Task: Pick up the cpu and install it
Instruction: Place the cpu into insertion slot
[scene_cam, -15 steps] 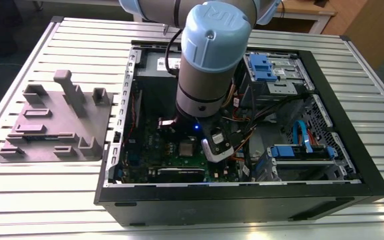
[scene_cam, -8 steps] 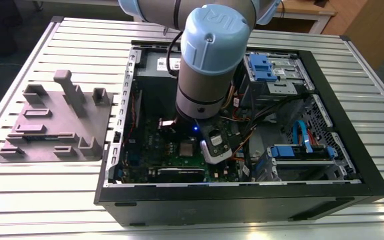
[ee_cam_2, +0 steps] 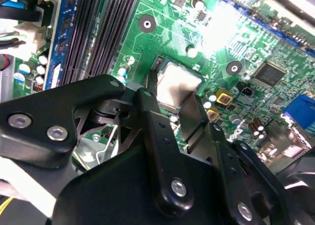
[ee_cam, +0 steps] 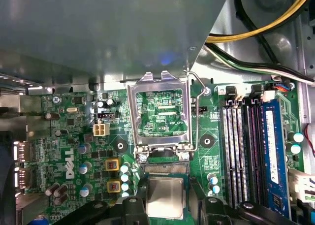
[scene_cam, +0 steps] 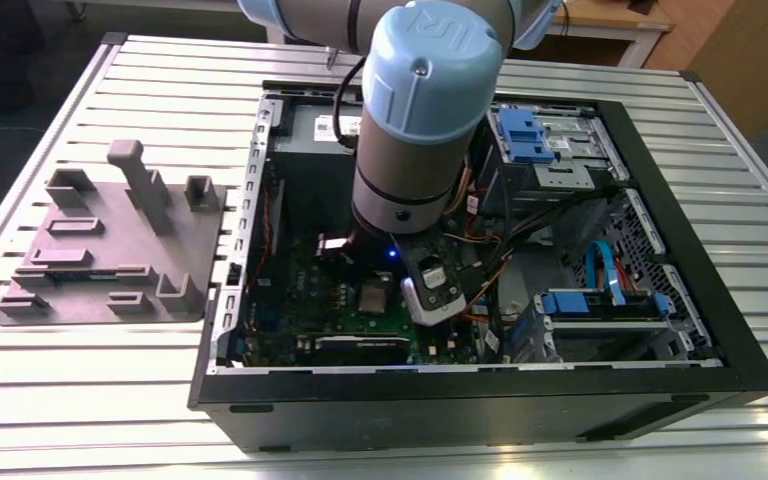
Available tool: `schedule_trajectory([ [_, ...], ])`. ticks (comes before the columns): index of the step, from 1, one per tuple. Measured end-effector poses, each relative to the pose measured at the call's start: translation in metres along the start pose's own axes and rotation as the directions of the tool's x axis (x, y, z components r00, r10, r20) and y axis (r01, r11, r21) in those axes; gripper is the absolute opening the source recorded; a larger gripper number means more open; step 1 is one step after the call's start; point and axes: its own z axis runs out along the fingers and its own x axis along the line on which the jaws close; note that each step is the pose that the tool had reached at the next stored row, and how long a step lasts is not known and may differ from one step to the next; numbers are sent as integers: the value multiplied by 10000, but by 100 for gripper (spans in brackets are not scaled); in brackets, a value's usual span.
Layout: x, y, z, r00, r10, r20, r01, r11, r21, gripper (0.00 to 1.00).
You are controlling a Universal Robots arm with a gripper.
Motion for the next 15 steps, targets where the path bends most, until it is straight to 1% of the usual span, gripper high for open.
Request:
schedule_trajectory([
  [7, -7, -3, -4, 10000, -30, -4, 30, 10000, 3, 45],
  [12, -7, -72, -7, 10000, -30, -3, 30, 10000, 2, 45],
  [14, -7, -86, 20, 10000, -35, -8, 35, 10000, -55, 45],
  [15, -6, -87, 26, 10000, -35, -13, 35, 10000, -86, 43],
])
